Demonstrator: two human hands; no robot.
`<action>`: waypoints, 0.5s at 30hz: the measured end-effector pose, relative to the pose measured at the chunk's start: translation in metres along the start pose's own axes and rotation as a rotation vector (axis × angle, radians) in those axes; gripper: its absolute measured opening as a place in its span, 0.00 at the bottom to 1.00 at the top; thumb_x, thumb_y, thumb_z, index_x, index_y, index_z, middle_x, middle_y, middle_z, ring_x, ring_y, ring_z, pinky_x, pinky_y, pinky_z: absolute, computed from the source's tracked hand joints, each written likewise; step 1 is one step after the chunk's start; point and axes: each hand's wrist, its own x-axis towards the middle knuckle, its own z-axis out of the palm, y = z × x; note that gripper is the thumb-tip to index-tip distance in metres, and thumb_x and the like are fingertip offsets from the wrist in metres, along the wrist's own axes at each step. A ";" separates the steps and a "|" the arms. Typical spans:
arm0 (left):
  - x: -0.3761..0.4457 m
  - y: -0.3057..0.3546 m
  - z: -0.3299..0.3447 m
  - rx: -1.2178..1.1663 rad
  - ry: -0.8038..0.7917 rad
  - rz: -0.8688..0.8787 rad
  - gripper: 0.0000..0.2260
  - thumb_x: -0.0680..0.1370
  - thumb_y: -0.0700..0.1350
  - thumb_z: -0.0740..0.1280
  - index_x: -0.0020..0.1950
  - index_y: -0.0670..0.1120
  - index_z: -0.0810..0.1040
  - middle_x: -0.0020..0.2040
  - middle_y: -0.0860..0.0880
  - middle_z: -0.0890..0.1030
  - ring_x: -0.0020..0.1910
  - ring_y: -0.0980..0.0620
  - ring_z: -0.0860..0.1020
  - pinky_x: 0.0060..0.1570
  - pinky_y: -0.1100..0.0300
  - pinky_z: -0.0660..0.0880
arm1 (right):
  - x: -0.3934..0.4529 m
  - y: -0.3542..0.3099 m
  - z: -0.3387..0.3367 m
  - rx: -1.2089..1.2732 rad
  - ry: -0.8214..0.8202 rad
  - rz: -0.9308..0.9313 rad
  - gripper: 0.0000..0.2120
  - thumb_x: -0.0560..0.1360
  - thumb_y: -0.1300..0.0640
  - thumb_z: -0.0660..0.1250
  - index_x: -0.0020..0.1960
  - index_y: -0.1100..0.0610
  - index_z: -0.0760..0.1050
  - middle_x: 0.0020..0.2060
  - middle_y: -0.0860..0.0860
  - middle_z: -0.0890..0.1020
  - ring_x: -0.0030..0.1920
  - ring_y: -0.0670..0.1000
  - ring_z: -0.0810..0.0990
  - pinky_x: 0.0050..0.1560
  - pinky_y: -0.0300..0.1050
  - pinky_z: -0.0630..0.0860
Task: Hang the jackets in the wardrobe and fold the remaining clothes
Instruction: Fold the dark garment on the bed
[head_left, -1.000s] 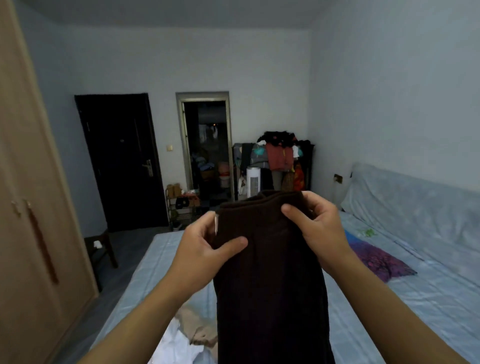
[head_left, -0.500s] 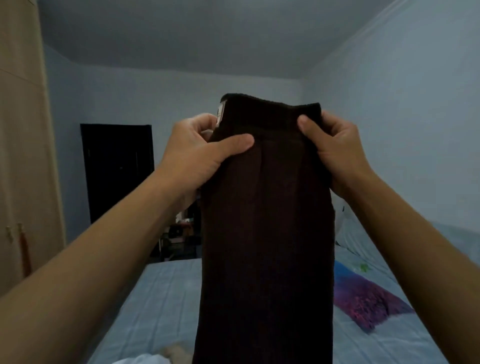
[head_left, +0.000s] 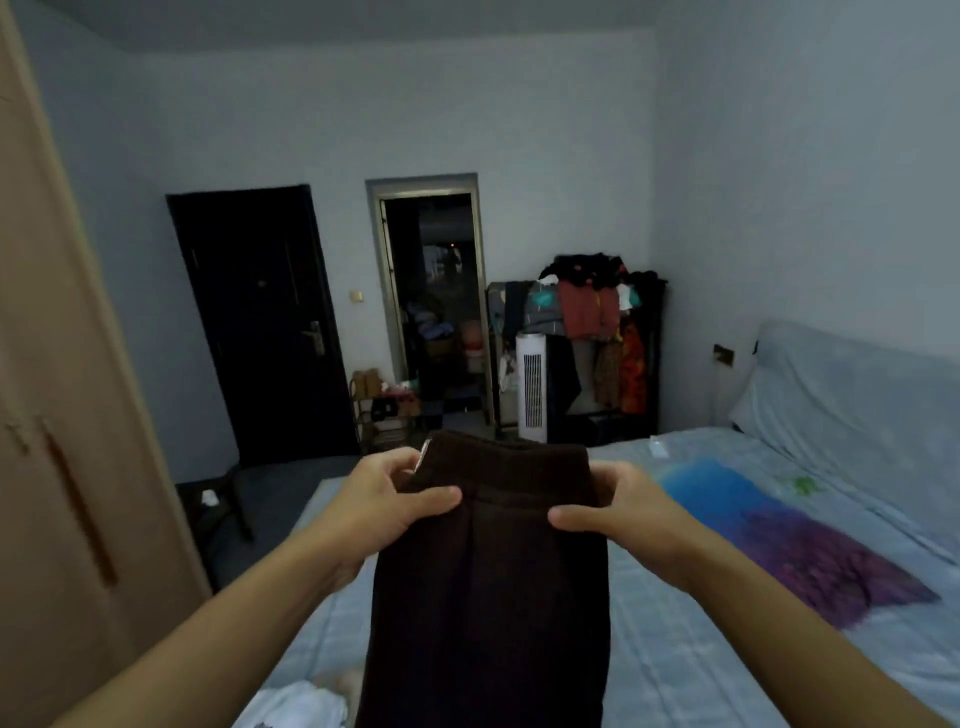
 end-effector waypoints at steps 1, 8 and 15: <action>0.023 -0.007 0.004 0.067 0.007 -0.016 0.10 0.73 0.41 0.76 0.53 0.48 0.83 0.49 0.47 0.86 0.46 0.52 0.85 0.40 0.62 0.81 | 0.018 0.010 -0.002 -0.019 0.046 0.037 0.18 0.67 0.62 0.79 0.56 0.55 0.82 0.50 0.51 0.87 0.52 0.49 0.85 0.53 0.43 0.82; 0.142 0.081 -0.021 0.140 0.240 0.314 0.10 0.76 0.39 0.73 0.55 0.49 0.81 0.51 0.48 0.84 0.47 0.52 0.85 0.39 0.63 0.81 | 0.141 -0.071 -0.034 0.138 0.260 -0.274 0.12 0.70 0.68 0.75 0.51 0.58 0.82 0.47 0.53 0.87 0.50 0.54 0.86 0.47 0.44 0.83; 0.099 0.164 -0.048 0.052 0.245 0.691 0.10 0.75 0.41 0.74 0.54 0.49 0.80 0.50 0.46 0.83 0.47 0.55 0.84 0.43 0.63 0.80 | 0.118 -0.185 -0.042 0.088 0.210 -0.645 0.17 0.69 0.68 0.76 0.54 0.54 0.81 0.49 0.51 0.87 0.51 0.50 0.85 0.49 0.39 0.80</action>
